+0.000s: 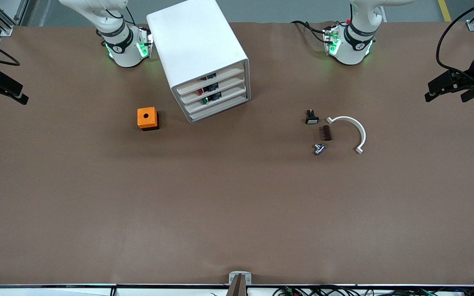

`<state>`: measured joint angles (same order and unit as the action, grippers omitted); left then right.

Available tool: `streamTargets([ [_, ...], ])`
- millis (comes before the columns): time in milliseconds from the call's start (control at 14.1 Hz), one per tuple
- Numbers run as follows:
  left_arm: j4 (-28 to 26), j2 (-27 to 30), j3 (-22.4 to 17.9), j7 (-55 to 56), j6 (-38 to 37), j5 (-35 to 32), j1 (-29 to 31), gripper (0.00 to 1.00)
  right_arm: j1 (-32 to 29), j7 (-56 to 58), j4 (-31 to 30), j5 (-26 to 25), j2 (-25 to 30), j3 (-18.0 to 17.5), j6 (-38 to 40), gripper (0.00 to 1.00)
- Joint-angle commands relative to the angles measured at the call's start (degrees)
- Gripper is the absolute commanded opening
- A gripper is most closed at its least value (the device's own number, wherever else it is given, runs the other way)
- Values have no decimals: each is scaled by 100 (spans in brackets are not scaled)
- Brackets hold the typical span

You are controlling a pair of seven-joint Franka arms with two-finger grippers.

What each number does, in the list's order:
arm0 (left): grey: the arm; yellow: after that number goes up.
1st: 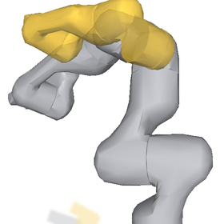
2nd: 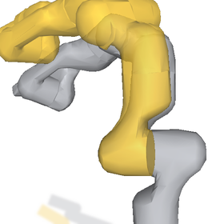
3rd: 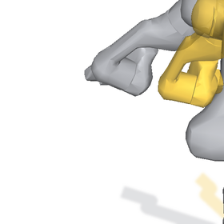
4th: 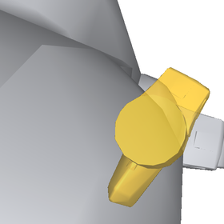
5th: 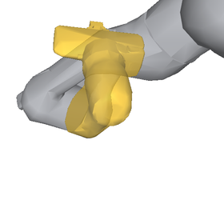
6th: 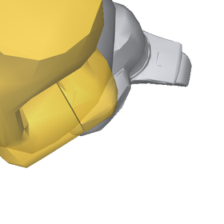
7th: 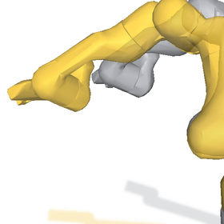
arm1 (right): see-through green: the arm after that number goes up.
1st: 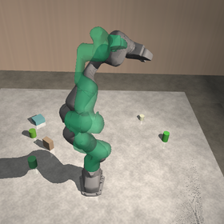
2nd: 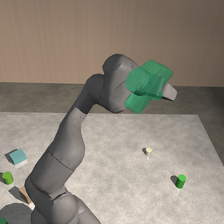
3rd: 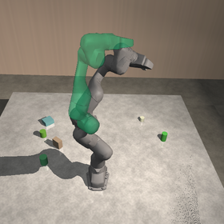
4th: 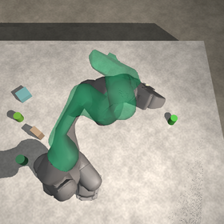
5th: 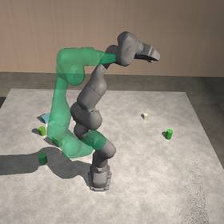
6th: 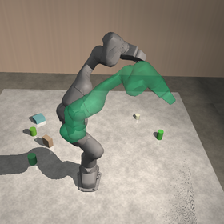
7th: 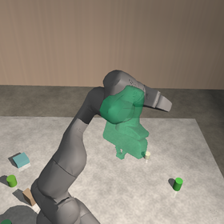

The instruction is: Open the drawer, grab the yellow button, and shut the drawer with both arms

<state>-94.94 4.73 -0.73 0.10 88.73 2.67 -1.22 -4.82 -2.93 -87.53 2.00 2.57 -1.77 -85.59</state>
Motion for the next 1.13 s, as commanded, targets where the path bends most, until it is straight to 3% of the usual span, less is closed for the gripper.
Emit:
streamTargets([
  [0,142,-51,11,-28,-110,-144,-27,100,-45,47,113,-41,-38,-51,78,100],
  [354,116,-341,-7,33,-321,-91,34,100,-54,55,113,-50,-38,-51,69,100],
  [1062,142,-1509,81,331,-251,-47,-369,100,-81,47,113,-50,-46,-51,69,100],
])
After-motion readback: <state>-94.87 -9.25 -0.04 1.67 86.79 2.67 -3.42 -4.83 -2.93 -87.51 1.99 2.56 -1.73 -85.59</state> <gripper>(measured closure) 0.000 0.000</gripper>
